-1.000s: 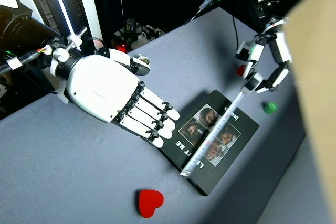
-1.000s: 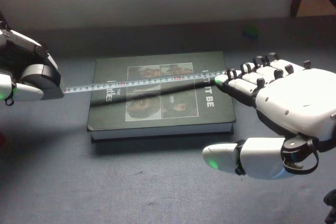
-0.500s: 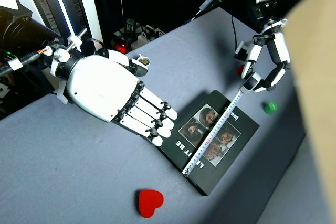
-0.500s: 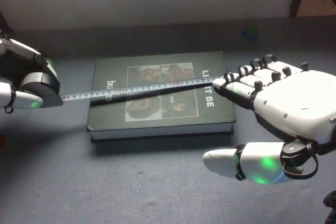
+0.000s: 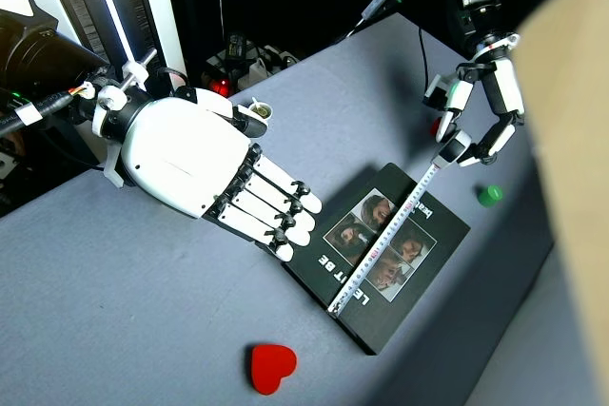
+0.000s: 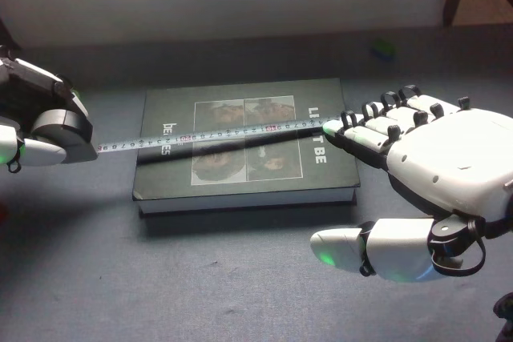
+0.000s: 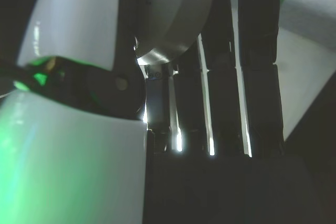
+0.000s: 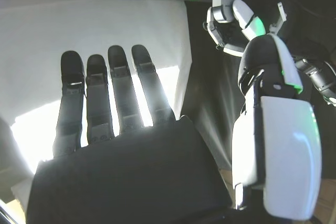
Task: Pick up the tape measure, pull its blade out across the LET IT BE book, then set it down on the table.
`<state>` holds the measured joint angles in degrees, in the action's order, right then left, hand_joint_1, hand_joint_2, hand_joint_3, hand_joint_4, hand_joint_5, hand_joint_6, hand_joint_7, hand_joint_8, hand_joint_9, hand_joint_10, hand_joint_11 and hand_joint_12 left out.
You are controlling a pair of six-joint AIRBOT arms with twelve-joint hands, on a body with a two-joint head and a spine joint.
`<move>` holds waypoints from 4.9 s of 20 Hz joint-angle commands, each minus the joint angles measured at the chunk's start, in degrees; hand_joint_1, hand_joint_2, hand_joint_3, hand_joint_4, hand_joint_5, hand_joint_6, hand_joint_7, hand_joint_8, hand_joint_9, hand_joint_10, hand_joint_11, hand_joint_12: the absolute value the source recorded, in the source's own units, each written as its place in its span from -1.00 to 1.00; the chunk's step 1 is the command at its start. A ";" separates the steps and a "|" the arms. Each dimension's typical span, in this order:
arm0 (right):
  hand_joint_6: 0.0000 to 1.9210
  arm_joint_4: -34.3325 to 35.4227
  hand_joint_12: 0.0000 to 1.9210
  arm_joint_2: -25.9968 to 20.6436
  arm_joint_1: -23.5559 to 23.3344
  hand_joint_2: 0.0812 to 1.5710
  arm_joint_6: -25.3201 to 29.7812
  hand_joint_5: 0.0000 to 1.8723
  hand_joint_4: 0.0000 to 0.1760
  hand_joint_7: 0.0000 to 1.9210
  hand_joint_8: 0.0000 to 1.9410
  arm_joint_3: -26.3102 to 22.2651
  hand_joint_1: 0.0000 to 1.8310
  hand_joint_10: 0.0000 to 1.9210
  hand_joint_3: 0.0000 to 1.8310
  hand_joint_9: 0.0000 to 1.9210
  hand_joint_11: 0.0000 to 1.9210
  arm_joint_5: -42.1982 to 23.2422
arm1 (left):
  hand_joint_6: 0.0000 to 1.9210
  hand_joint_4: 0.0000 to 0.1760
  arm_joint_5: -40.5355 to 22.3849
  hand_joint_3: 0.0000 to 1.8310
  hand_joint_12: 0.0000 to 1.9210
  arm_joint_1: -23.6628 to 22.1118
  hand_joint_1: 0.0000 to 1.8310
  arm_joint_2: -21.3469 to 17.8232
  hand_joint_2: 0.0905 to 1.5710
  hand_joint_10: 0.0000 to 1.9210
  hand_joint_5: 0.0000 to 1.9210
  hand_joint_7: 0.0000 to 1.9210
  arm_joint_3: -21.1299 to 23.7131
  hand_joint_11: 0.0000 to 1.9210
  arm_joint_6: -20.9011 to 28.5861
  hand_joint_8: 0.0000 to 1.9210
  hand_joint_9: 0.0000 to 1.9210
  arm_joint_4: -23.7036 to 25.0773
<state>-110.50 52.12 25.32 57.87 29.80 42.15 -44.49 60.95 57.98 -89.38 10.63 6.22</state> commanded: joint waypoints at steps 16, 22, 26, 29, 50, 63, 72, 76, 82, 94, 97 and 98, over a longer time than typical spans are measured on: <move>-1.00 -4.37 -0.38 -0.16 -0.22 0.29 0.98 -0.87 -1.00 -0.85 -1.00 -0.42 -0.92 -1.00 -1.00 -0.91 -1.00 2.85 | -0.16 -1.00 -7.92 -1.00 -0.06 1.21 0.52 0.75 0.32 0.13 0.04 0.19 -1.46 0.01 2.49 -0.30 0.06 -2.36; -1.00 -4.82 -0.39 -0.17 -0.08 0.29 1.23 -0.86 -1.00 -0.85 -1.00 -0.46 -0.92 -1.00 -1.00 -0.90 -1.00 2.88 | -0.17 -1.00 -8.35 -1.00 -0.05 1.93 0.52 0.89 0.32 0.14 0.03 0.19 -1.51 0.03 2.97 -0.28 0.06 -2.37; -1.00 -4.92 -0.40 -0.17 -0.04 0.29 1.26 -0.86 -1.00 -0.85 -1.00 -0.46 -0.91 -1.00 -1.00 -0.90 -1.00 2.88 | -0.15 -1.00 -8.66 -1.00 -0.06 1.14 0.52 0.82 0.33 0.16 0.02 0.19 -1.10 0.02 2.93 -0.26 0.04 -2.35; -1.00 -4.98 -0.43 -0.17 0.01 0.29 1.28 -0.85 -1.00 -0.85 -1.00 -0.46 -0.91 -1.00 -1.00 -0.90 -1.00 2.86 | -0.16 -1.00 -7.88 -1.00 -0.06 -1.29 0.52 -0.46 0.32 0.16 0.03 0.18 1.14 0.02 1.85 -0.26 0.04 -1.46; -1.00 -8.71 -0.43 -0.22 0.86 0.30 4.03 -0.87 -1.00 -0.84 -1.00 -0.57 -0.90 -1.00 -1.00 -0.89 -1.00 3.19 | -0.16 -1.00 -8.62 -1.00 -0.08 8.28 0.52 -11.54 0.31 0.11 0.04 0.21 20.79 0.04 -4.62 -0.33 0.07 -7.94; -1.00 -8.91 -0.35 -0.22 1.17 0.30 4.25 -0.85 -1.00 -0.82 -1.00 -0.58 -0.90 -1.00 -1.00 -0.86 -1.00 2.93 | -0.15 -1.00 -11.20 -1.00 -0.05 13.83 0.52 -9.00 0.33 0.16 0.01 0.18 24.79 0.03 -7.54 -0.25 0.04 -13.33; -1.00 -9.17 -0.35 -0.23 1.48 0.30 4.33 -0.84 -1.00 -0.81 -1.00 -0.58 -0.90 -1.00 -1.00 -0.86 -1.00 2.86 | 0.08 -1.00 -11.08 -1.00 -0.11 13.82 0.38 -7.33 0.36 -0.35 -0.06 0.17 24.89 -0.07 -8.78 -0.18 0.04 -13.32; -1.00 -9.35 -0.38 -0.23 1.54 0.32 4.43 -0.85 -1.00 -0.82 -1.00 -0.63 -0.90 -1.00 -1.00 -0.86 -1.00 2.86 | -0.83 -1.00 -11.06 -1.00 -0.33 13.86 0.02 -7.34 0.42 -0.97 -0.15 -0.03 24.66 -0.28 -8.79 -0.97 -0.05 -13.36; -1.00 -9.42 -0.39 -0.24 1.63 0.31 4.46 -0.84 -1.00 -0.82 -1.00 -0.67 -0.89 -1.00 -1.00 -0.86 -1.00 2.91 | -1.00 -1.00 -11.06 -1.00 -0.42 13.94 -0.33 -7.72 0.30 -1.00 -0.48 -0.46 23.96 -0.64 -8.87 -1.00 -0.50 -13.36; -0.99 -9.61 -0.27 -0.24 1.87 0.34 4.48 -0.76 -1.00 -0.75 -0.99 -0.70 -0.88 -0.99 -1.00 -0.82 -1.00 2.91 | -0.99 -0.80 0.72 -0.99 -0.32 -3.41 -0.51 -10.87 0.19 -0.98 -0.75 -0.71 18.85 -0.90 -16.28 -0.99 -0.71 -9.74; -0.05 -9.65 0.79 -0.23 1.97 0.26 4.48 -0.26 -1.00 -0.26 0.09 -0.72 -0.22 0.51 -0.98 -0.34 -0.36 2.92 | -0.60 -1.00 4.46 -1.00 0.06 -10.38 -0.42 -11.26 0.26 -0.16 -0.32 -0.29 22.05 -0.38 -23.72 -0.21 -0.26 -12.83; 0.79 -9.65 0.96 -0.24 1.97 0.23 4.49 -0.24 -1.00 -0.17 0.82 -0.72 0.00 0.90 -0.99 0.06 0.24 2.96 | 0.45 -1.00 4.83 -1.00 0.65 -12.46 -0.22 -11.11 0.32 0.72 -0.46 -0.31 23.48 -0.17 -30.81 0.64 -0.20 -17.72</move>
<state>-116.62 52.10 27.51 61.93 29.39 42.04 -33.82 48.56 47.05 -65.10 -20.95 -9.93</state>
